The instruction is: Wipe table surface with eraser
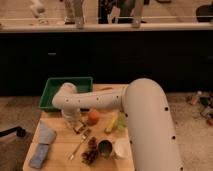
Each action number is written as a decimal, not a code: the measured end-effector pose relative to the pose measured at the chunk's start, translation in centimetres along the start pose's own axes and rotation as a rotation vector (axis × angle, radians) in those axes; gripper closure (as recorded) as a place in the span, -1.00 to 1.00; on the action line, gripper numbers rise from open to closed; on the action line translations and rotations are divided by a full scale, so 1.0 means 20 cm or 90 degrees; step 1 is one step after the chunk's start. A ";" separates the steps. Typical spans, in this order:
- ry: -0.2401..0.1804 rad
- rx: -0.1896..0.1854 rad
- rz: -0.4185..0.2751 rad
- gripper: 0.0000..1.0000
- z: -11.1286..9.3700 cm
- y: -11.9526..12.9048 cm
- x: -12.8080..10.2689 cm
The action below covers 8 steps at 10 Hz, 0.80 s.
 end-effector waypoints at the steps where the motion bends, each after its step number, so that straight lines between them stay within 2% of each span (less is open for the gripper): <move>1: -0.002 0.002 -0.025 1.00 0.01 -0.07 0.04; 3: -0.004 0.006 -0.074 1.00 0.01 -0.20 0.10; 6: -0.004 0.009 -0.128 1.00 -0.02 -0.32 0.04; 8: -0.006 0.010 -0.133 1.00 -0.01 -0.34 0.01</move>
